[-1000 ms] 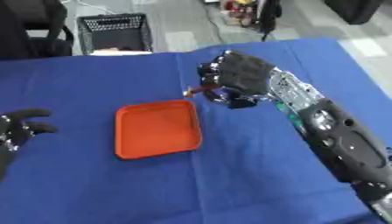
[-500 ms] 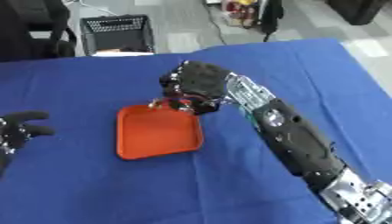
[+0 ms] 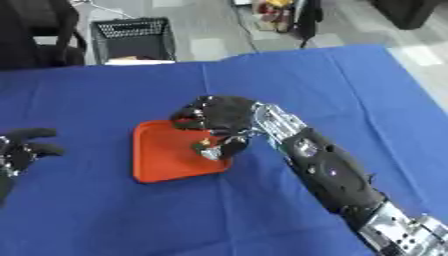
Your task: Pick up objects on the table and place them in the box.
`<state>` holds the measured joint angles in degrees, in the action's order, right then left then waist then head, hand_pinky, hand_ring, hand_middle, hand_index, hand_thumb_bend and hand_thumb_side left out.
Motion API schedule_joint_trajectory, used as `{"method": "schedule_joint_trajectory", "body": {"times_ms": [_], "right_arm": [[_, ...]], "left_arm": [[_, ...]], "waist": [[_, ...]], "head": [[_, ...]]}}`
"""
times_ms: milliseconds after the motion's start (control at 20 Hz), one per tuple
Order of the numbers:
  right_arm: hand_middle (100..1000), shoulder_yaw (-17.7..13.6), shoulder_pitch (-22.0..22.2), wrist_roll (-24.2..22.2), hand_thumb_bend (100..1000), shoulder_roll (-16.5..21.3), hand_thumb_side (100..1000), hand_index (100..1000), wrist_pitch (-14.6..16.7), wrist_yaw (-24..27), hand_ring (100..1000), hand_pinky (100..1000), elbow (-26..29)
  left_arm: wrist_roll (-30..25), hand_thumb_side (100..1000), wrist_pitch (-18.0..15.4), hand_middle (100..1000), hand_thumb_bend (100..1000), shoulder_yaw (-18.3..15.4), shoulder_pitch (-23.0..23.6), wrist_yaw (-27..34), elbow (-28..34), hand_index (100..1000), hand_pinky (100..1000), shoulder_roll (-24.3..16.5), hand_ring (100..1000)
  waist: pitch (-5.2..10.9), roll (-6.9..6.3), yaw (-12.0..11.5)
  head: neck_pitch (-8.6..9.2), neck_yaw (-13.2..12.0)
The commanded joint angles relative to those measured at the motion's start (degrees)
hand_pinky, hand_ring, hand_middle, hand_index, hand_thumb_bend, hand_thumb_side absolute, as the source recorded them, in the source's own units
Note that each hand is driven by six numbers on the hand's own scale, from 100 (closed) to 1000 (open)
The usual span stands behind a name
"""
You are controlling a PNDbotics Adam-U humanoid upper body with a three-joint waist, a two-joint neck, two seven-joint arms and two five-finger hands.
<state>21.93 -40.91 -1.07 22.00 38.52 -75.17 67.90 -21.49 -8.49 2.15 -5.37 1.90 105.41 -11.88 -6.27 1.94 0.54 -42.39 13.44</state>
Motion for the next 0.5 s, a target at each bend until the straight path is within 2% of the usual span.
{"method": "schedule_joint_trajectory", "body": {"times_ms": [50, 500], "right_arm": [[982, -0.47, -0.23, -1.62, 100, 0.88, 618, 959, -0.16, 1.67, 932, 833, 1.21], [978, -0.8, 0.26, -2.5, 100, 1.31, 577, 962, -0.75, 3.13, 923, 829, 2.34]], "left_arm": [[-0.13, 1000, -0.14, 791, 253, -0.02, -0.34, 0.32, 0.73, 846, 821, -0.03, 704], [-0.19, 1000, -0.16, 791, 252, 0.03, -0.29, 0.24, 0.7, 846, 822, -0.01, 705]], "waist": [[0.89, -0.19, 0.1], [0.89, -0.24, 0.17]], "head": [[0.29, 0.63], [0.4, 0.64]]}}
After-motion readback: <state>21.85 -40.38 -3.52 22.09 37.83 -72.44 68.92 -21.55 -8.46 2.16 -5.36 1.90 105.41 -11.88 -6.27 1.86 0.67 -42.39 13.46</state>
